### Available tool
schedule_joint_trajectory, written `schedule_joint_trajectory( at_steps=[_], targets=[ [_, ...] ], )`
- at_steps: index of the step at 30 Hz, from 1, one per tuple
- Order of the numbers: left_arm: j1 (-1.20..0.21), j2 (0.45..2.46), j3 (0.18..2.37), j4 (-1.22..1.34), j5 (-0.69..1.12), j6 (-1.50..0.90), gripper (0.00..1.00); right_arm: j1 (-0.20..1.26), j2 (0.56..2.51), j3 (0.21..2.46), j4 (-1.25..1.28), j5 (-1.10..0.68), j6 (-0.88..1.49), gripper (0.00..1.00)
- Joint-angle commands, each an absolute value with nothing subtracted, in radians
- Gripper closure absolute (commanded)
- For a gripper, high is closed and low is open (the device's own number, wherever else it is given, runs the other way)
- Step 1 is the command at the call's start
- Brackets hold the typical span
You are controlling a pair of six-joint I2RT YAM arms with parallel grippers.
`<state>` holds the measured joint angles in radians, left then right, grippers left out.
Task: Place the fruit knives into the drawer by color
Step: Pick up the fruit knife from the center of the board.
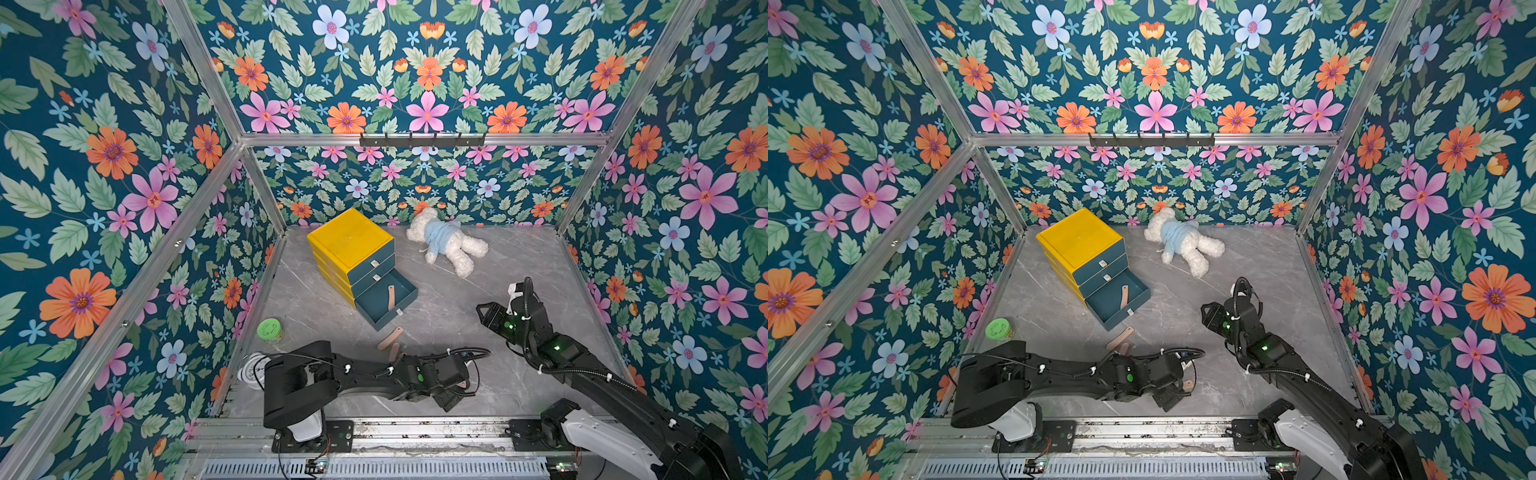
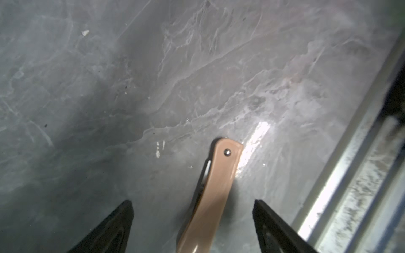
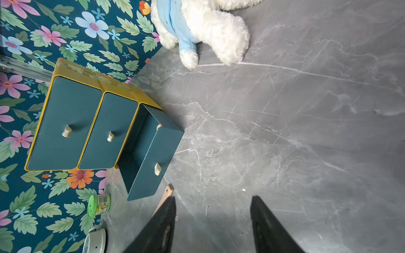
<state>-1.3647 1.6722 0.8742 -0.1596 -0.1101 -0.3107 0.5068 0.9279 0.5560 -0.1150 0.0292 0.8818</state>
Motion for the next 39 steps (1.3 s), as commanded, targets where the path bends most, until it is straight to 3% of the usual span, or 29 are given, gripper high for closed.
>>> schedule_joint_trajectory(
  at_steps=[1,9,16,21,39],
  targets=[
    [-1.371,1.703,0.896,-0.204,-0.142,-0.272,0.16,0.505,0.920,0.552,-0.127,0.046,0.879,0.43],
    [-1.385,1.755,0.913,-0.243,-0.133,-0.261,0.36,0.500,0.920,0.551,-0.107,0.047,0.878,0.43],
    [-1.385,1.759,0.928,-0.264,-0.131,-0.245,0.61,0.494,0.913,0.548,-0.105,0.054,0.880,0.43],
    [-1.385,1.759,0.931,-0.261,-0.148,-0.249,0.71,0.494,0.914,0.541,-0.097,0.052,0.882,0.42],
    [-1.308,1.603,0.892,-0.252,-0.351,-0.311,0.79,0.490,0.925,0.531,-0.070,0.045,0.897,0.42]
  ],
)
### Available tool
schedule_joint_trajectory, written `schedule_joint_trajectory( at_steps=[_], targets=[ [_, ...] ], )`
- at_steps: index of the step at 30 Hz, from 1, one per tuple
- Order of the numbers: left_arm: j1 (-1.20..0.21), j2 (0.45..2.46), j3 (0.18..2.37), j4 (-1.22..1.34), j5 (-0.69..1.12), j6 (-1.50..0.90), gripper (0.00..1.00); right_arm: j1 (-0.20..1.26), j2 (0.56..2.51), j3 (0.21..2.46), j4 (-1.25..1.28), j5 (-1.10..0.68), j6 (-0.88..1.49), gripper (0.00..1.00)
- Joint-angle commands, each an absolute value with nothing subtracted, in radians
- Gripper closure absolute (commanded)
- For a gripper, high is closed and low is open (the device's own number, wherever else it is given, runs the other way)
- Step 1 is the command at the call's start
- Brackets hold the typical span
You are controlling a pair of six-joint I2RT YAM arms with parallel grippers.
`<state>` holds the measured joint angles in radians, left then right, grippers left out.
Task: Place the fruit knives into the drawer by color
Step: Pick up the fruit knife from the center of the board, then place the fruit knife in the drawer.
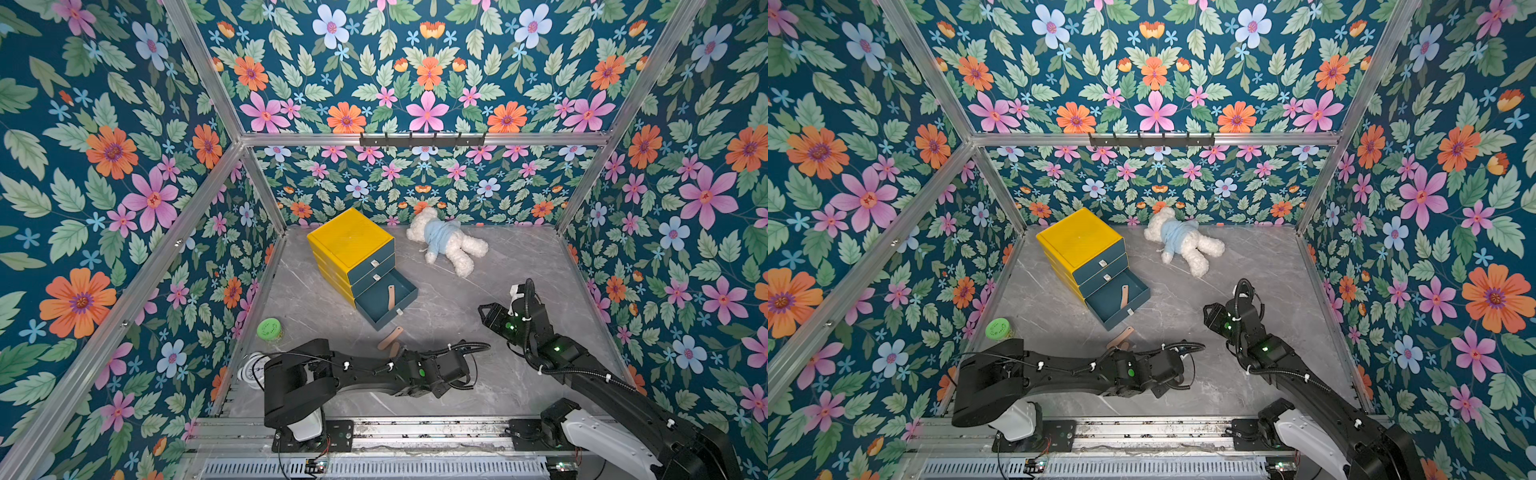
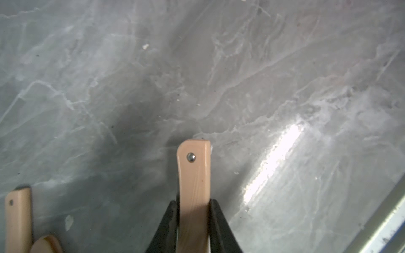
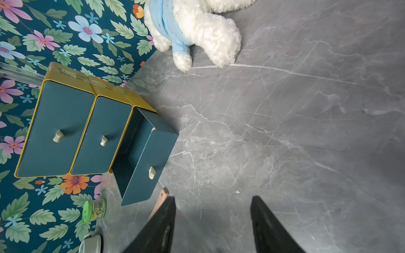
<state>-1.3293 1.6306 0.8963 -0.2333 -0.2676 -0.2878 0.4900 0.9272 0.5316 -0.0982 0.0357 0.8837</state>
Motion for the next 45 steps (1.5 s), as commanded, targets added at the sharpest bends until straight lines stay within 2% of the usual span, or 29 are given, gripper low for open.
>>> schedule_joint_trajectory(
  at_steps=[1,11,17,27,30,33,37,41,45],
  targets=[
    [-1.293,1.583,0.889,-0.256,-0.376,-0.317,0.79,0.490,0.925,0.530,-0.069,0.045,0.897,0.42],
    [-1.042,1.426,0.919,-0.255,-0.563,-0.351,0.76,0.490,0.941,0.523,-0.035,0.024,0.913,0.42],
    [-0.927,1.559,1.041,-0.274,-0.721,-0.290,0.75,0.491,0.957,0.529,-0.031,0.016,0.914,0.43],
    [-0.828,1.750,1.147,-0.265,-0.726,-0.275,0.71,0.491,0.957,0.525,-0.026,-0.001,0.896,0.43],
    [-0.828,1.759,1.147,-0.261,-0.707,-0.283,0.62,0.491,0.963,0.528,-0.027,-0.016,0.887,0.42],
    [-0.827,1.749,1.135,-0.249,-0.701,-0.288,0.44,0.491,0.963,0.525,-0.024,-0.022,0.884,0.42],
    [-0.827,1.705,1.123,-0.249,-0.679,-0.301,0.32,0.491,0.968,0.526,-0.011,-0.049,0.872,0.42],
    [-0.828,1.554,1.064,-0.213,-0.562,-0.344,0.16,0.514,0.996,0.546,-0.003,-0.093,0.835,0.42],
    [-0.829,1.357,0.979,-0.174,-0.432,-0.400,0.01,0.611,1.058,0.601,-0.029,-0.075,0.762,0.42]
  ],
)
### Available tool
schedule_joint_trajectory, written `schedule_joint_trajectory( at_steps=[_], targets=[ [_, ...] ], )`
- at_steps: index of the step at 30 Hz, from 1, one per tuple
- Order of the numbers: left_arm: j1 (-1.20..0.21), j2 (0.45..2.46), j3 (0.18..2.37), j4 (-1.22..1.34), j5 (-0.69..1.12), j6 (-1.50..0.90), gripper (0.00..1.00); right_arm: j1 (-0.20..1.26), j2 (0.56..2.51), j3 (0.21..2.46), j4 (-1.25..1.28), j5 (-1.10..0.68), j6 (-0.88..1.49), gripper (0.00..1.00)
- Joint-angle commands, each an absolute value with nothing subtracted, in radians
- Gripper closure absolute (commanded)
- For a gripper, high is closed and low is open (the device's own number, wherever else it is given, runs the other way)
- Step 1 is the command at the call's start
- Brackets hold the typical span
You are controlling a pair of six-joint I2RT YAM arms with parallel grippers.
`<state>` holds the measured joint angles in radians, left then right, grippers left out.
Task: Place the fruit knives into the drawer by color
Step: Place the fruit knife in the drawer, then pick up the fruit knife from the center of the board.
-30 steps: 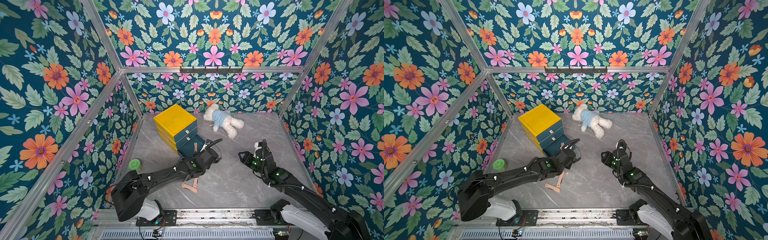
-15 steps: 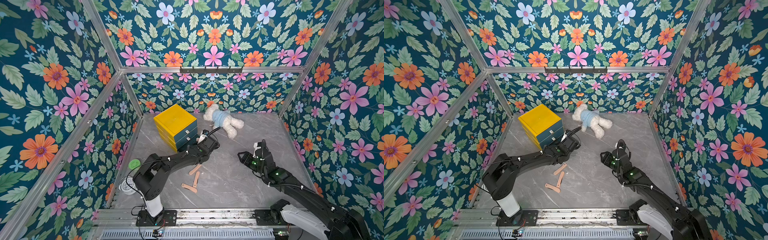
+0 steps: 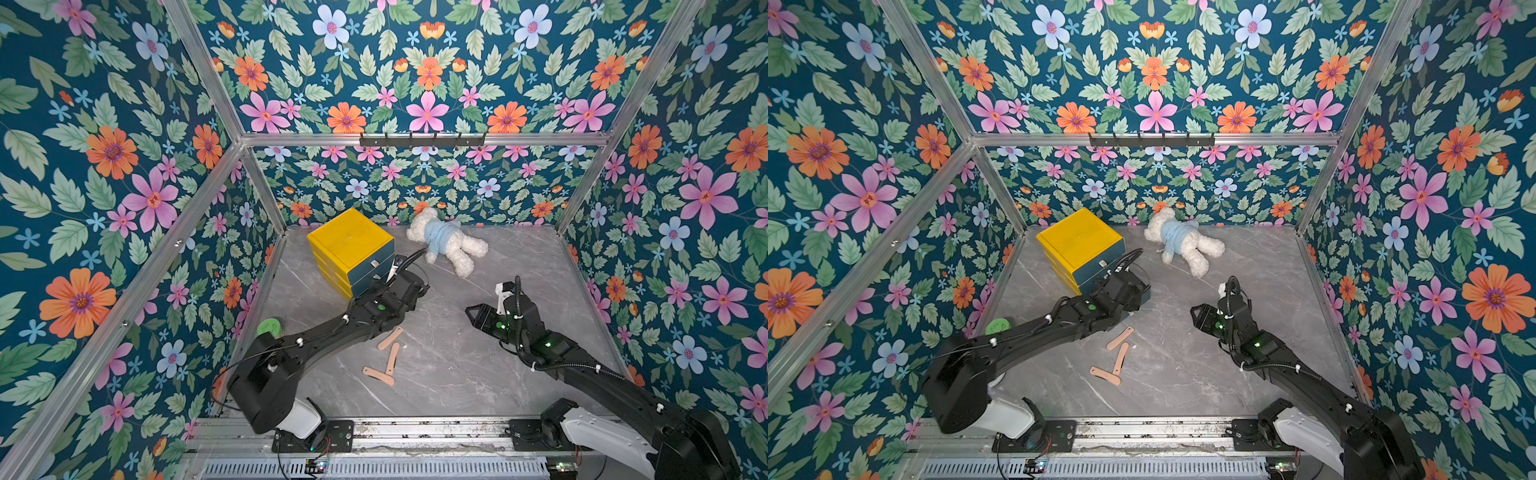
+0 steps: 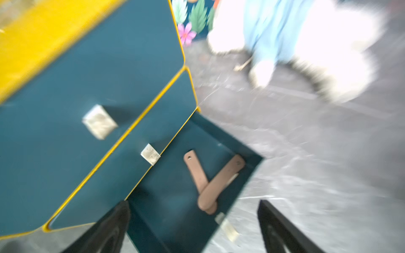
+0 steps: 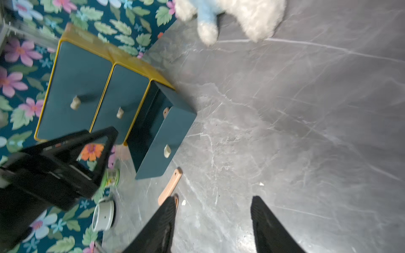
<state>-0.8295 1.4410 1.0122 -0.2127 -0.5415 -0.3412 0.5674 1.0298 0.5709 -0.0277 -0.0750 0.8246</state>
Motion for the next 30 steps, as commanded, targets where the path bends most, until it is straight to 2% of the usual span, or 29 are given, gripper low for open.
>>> schedule_joint_trajectory(
  at_steps=[1,6,17,23,30],
  targets=[
    [-0.829,1.304,0.952,-0.169,-0.411,-0.412,0.01,0.638,1.084,0.619,-0.033,-0.077,0.748,0.42],
    [-0.828,1.068,0.853,-0.228,-0.407,-0.472,0.01,0.770,1.249,0.715,-0.035,-0.109,0.678,0.43],
    [-0.828,0.715,0.769,-0.428,-0.622,-0.547,0.01,1.039,1.764,1.128,-0.236,-0.174,0.485,0.46],
    [-0.828,0.594,0.751,-0.453,-0.653,-0.583,0.01,1.102,1.899,1.285,-0.343,-0.160,0.415,0.47],
    [-0.828,0.525,0.746,-0.442,-0.673,-0.595,0.01,1.167,2.014,1.394,-0.464,-0.128,0.348,0.44]
  ],
)
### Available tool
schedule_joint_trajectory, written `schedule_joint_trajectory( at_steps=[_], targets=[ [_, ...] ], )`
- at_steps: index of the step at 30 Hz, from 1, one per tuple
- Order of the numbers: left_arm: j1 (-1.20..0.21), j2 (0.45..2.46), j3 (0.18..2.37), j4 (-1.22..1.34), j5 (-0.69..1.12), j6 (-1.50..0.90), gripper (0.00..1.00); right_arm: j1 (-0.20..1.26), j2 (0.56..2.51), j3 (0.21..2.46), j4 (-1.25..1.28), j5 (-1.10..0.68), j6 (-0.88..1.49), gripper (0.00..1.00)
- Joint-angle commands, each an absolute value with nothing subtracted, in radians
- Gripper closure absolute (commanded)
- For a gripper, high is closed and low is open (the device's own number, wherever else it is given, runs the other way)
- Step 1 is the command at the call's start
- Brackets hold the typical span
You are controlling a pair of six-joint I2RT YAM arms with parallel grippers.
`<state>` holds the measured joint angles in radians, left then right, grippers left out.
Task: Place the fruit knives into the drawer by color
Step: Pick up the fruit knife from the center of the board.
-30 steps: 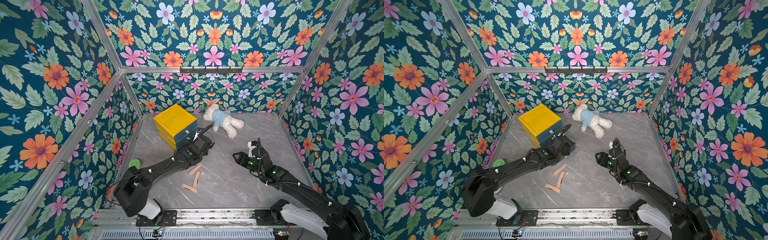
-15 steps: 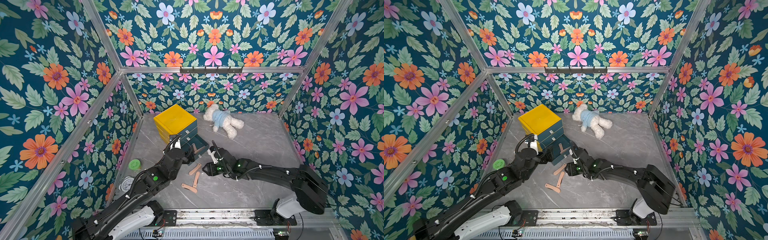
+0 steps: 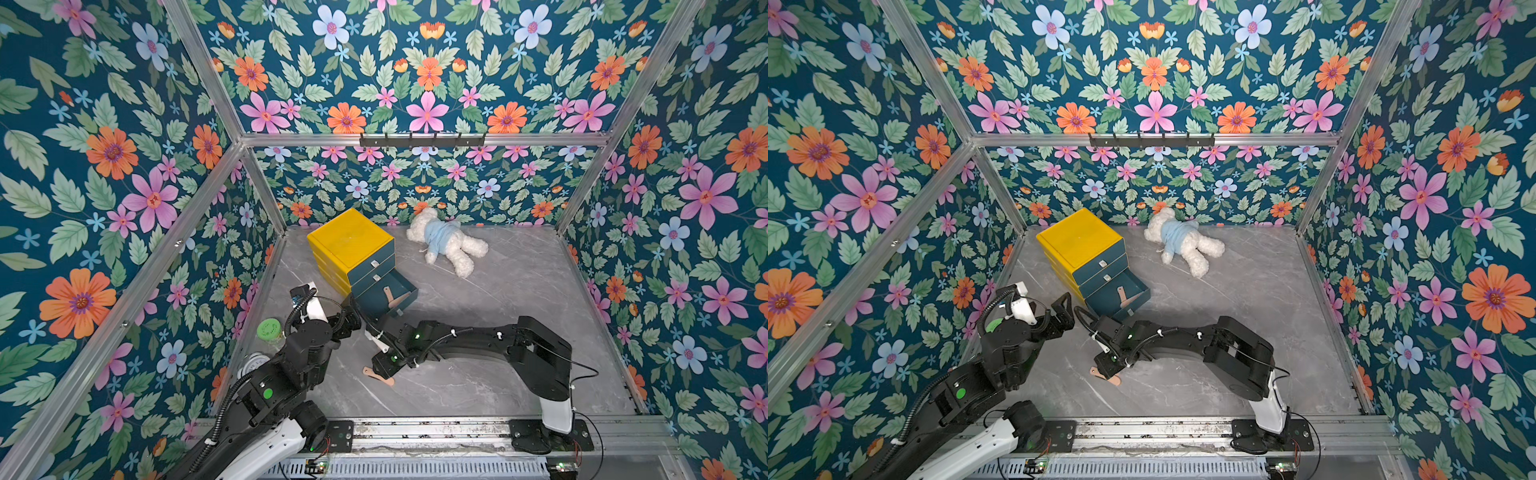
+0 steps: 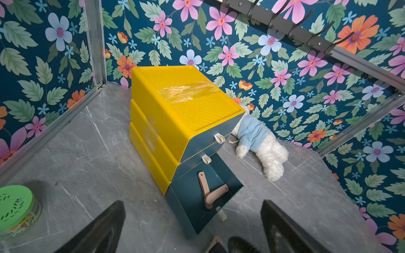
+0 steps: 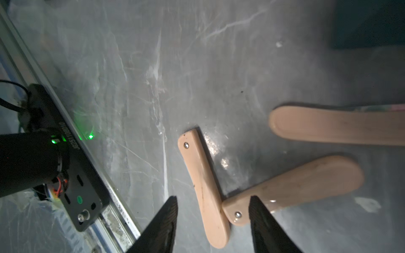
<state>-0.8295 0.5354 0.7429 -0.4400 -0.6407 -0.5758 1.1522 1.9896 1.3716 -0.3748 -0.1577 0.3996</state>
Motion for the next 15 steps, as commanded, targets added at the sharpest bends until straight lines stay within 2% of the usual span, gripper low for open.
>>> schedule_joint_trajectory(
  at_steps=[1,11,15],
  targets=[
    [-0.828,0.521,0.747,-0.441,-0.680,-0.596,0.01,1.177,2.023,1.407,-0.479,-0.114,0.340,0.44],
    [-0.829,0.509,0.747,-0.440,-0.710,-0.603,0.01,1.252,2.122,1.542,-0.651,0.059,0.260,0.45],
    [-0.828,0.509,0.746,-0.440,-0.714,-0.603,0.01,1.269,2.151,1.563,-0.692,0.083,0.247,0.48]
  ],
)
